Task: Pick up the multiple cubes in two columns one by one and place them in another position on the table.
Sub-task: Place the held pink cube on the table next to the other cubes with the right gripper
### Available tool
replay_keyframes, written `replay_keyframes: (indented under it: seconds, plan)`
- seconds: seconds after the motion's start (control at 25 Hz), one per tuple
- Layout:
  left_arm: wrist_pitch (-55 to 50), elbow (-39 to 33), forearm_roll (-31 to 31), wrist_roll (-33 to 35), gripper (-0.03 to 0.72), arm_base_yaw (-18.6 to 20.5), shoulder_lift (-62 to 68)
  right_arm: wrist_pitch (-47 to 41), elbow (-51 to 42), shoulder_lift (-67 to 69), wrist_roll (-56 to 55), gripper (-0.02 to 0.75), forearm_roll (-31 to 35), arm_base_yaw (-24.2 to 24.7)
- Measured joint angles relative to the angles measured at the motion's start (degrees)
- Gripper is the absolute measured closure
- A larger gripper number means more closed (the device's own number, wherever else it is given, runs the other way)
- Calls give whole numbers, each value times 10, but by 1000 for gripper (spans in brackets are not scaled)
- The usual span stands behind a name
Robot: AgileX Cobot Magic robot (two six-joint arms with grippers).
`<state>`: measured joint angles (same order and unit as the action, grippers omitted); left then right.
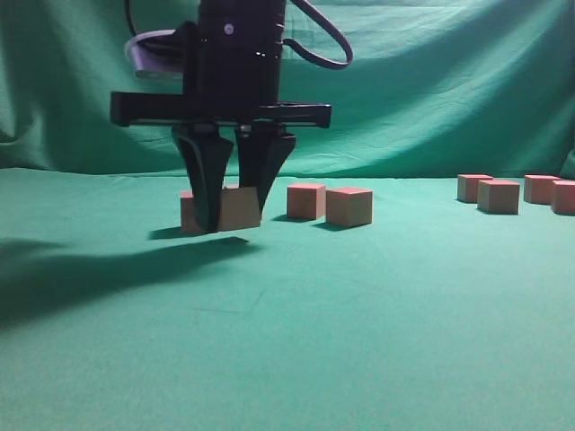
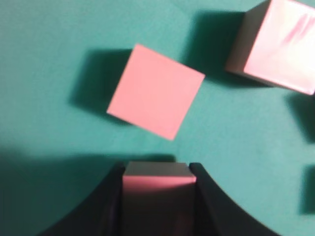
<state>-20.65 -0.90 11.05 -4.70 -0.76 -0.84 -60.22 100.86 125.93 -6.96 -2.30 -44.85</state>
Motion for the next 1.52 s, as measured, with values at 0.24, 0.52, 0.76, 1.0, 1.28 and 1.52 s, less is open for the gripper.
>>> replay_keyframes:
  seconds: [0.24, 0.52, 0.76, 1.0, 1.28, 1.52]
  plan:
    - [0, 0, 0, 0, 688, 0, 0, 14, 0, 3, -18, 470, -3, 0]
    - [0, 0, 0, 0, 688, 0, 0, 22, 1, 11, -23, 470, -5, 0]
    - [0, 0, 0, 0, 688, 0, 0, 22, 1, 12, -25, 470, -4, 0]
    - [0, 0, 0, 0, 688, 0, 0, 17, 1, 13, -25, 194, -1, 0]
    - [0, 0, 0, 0, 688, 0, 0, -33, 29, -1, -26, 78, -1, 0]
    - [0, 0, 0, 0, 688, 0, 0, -99, 146, -9, -14, 94, -20, 0]
